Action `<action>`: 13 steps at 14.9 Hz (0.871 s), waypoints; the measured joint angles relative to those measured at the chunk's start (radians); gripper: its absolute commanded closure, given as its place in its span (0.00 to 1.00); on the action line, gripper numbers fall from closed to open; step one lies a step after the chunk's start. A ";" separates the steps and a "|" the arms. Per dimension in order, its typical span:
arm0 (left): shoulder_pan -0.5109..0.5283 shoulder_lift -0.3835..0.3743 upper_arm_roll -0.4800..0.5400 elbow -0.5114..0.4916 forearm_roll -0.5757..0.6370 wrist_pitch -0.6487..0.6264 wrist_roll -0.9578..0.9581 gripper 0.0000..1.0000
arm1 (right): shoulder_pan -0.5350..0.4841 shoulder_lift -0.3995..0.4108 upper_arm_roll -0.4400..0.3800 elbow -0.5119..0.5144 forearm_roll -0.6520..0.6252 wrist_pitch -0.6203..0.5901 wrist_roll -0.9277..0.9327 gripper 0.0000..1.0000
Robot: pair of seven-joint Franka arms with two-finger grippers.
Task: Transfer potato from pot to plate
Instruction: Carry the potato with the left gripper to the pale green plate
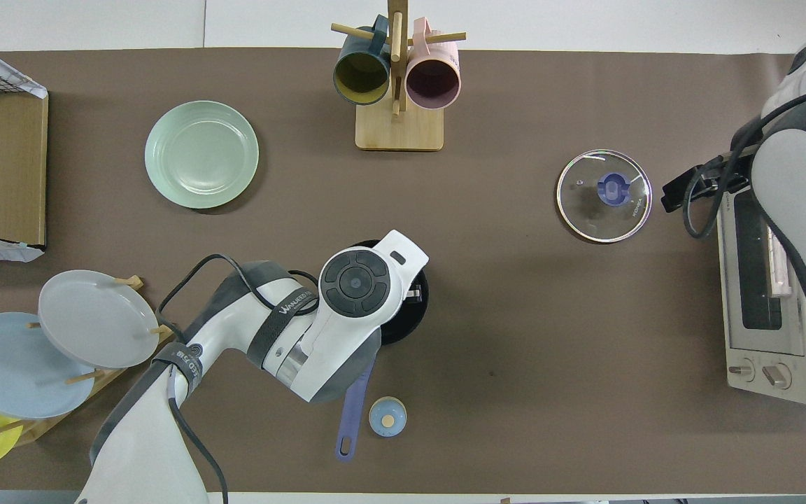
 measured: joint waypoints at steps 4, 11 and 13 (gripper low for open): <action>0.001 -0.002 0.002 0.002 0.000 -0.005 0.000 0.81 | -0.006 -0.066 -0.002 0.006 0.000 -0.108 0.140 0.00; 0.049 -0.112 0.018 0.088 0.000 -0.211 0.004 0.87 | -0.094 -0.103 0.108 0.006 -0.062 -0.160 0.189 0.00; 0.085 -0.135 0.019 0.133 -0.004 -0.281 0.012 0.88 | -0.094 -0.105 0.118 0.006 -0.069 -0.173 0.199 0.00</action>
